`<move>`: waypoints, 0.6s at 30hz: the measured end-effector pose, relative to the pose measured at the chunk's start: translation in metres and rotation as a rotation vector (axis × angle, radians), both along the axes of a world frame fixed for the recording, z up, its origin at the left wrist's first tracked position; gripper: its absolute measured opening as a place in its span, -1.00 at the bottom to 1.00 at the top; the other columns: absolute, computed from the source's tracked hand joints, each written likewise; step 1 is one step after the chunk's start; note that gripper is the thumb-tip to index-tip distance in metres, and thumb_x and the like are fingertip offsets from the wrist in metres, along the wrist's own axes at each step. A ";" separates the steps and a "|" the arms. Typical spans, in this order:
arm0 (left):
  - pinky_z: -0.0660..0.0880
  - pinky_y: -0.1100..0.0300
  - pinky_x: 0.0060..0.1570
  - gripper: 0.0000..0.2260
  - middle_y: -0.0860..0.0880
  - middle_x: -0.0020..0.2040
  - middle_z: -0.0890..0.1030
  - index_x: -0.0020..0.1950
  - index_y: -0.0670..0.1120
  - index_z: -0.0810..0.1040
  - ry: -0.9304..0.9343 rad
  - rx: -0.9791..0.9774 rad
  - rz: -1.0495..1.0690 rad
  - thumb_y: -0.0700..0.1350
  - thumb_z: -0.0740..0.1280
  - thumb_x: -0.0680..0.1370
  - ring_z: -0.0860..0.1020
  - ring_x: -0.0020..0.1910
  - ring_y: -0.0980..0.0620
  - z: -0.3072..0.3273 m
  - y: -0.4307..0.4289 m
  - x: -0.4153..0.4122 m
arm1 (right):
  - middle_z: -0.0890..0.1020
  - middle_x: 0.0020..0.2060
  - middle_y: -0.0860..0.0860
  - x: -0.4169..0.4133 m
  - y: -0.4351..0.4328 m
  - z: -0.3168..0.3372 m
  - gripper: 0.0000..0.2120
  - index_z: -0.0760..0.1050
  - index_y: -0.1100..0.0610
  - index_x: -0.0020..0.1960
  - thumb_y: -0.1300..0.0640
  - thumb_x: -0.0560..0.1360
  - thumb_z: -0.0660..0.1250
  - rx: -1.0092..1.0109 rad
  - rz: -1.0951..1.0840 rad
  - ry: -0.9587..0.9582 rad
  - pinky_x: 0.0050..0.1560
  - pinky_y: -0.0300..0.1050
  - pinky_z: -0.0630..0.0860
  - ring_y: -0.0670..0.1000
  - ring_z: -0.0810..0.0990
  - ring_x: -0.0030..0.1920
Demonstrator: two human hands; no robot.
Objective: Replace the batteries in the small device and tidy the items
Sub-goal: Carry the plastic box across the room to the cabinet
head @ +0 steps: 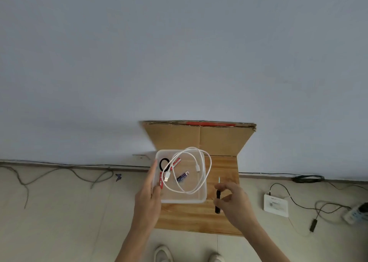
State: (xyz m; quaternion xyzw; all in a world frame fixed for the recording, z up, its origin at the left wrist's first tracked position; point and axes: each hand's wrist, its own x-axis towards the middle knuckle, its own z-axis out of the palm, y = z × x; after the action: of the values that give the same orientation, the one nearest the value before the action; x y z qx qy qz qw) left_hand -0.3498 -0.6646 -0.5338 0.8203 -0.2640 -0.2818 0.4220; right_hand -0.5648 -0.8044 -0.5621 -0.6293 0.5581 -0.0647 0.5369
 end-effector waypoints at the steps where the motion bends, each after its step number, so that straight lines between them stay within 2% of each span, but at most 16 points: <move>1: 0.53 0.06 0.34 -0.31 0.34 0.49 0.50 0.57 0.53 0.24 0.016 -0.001 -0.008 -0.25 0.15 0.70 0.61 0.33 0.12 -0.024 -0.003 0.002 | 0.66 0.11 -0.18 0.001 -0.001 -0.024 -0.68 0.61 -0.03 0.17 0.30 0.52 0.51 0.003 -0.012 0.021 -0.31 -0.36 0.52 -0.08 0.70 -0.14; 4: 0.40 -0.16 0.56 -0.39 0.26 0.57 0.46 0.60 0.49 0.22 0.050 0.010 -0.024 -0.12 0.15 0.69 0.47 0.54 0.00 -0.094 -0.007 0.006 | 0.66 0.11 -0.13 0.002 -0.006 -0.092 -0.67 0.60 0.02 0.20 0.34 0.53 0.49 0.026 -0.021 0.084 -0.35 -0.39 0.53 -0.07 0.70 -0.15; 7: 0.30 -0.11 0.64 -0.41 0.46 0.59 0.29 0.64 0.44 0.19 0.050 0.013 -0.052 -0.10 0.17 0.72 0.26 0.65 0.21 -0.152 -0.007 0.009 | 0.68 0.10 -0.08 0.003 -0.011 -0.148 -0.66 0.59 0.00 0.22 0.32 0.53 0.47 0.007 -0.007 0.118 -0.36 -0.38 0.51 -0.10 0.70 -0.16; 9: 0.30 -0.09 0.64 -0.45 0.51 0.57 0.27 0.66 0.39 0.19 0.050 0.013 -0.054 -0.07 0.19 0.74 0.23 0.64 0.30 -0.182 -0.008 0.009 | 0.70 0.07 -0.07 0.002 -0.015 -0.177 -0.65 0.58 -0.03 0.23 0.30 0.53 0.46 -0.013 0.000 0.147 -0.33 -0.37 0.48 -0.13 0.70 -0.14; 10: 0.27 -0.04 0.65 -0.49 0.50 0.57 0.27 0.67 0.36 0.20 0.057 0.015 -0.053 0.05 0.19 0.73 0.22 0.62 0.34 -0.195 -0.008 0.007 | 0.70 0.06 -0.07 0.001 -0.017 -0.188 -0.64 0.58 -0.04 0.23 0.30 0.54 0.45 -0.016 0.003 0.163 -0.34 -0.38 0.46 -0.13 0.70 -0.14; 12: 0.22 0.04 0.66 -0.44 0.45 0.60 0.28 0.69 0.30 0.21 0.061 0.004 -0.047 0.29 0.13 0.67 0.21 0.60 0.40 -0.216 -0.009 0.004 | 0.69 0.05 -0.05 0.000 -0.019 -0.206 -0.65 0.57 -0.06 0.21 0.31 0.55 0.44 -0.035 0.026 0.186 -0.35 -0.38 0.43 -0.12 0.70 -0.14; 14: 0.21 -0.03 0.67 -0.46 0.39 0.63 0.28 0.69 0.28 0.21 0.063 -0.009 -0.052 0.18 0.11 0.68 0.21 0.62 0.36 -0.231 -0.009 0.000 | 0.69 0.02 -0.05 -0.002 -0.021 -0.218 -0.65 0.56 -0.10 0.13 0.33 0.54 0.43 -0.068 0.045 0.196 -0.35 -0.36 0.44 -0.09 0.70 -0.16; 18: 0.22 -0.11 0.67 -0.45 0.35 0.64 0.29 0.69 0.30 0.21 0.093 -0.008 -0.052 0.01 0.12 0.68 0.22 0.64 0.30 -0.250 -0.005 -0.007 | 0.60 0.09 -0.17 -0.007 -0.022 -0.234 -0.66 0.62 -0.02 0.11 0.38 0.51 0.44 -0.104 0.083 0.193 -0.20 -0.10 0.65 -0.05 0.68 -0.16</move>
State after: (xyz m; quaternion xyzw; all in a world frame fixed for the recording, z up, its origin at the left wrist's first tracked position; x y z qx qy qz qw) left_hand -0.3571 -0.6698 -0.7834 0.7975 -0.2665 -0.3292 0.4296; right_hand -0.5718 -0.8262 -0.7964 -0.6824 0.5763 -0.0105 0.4495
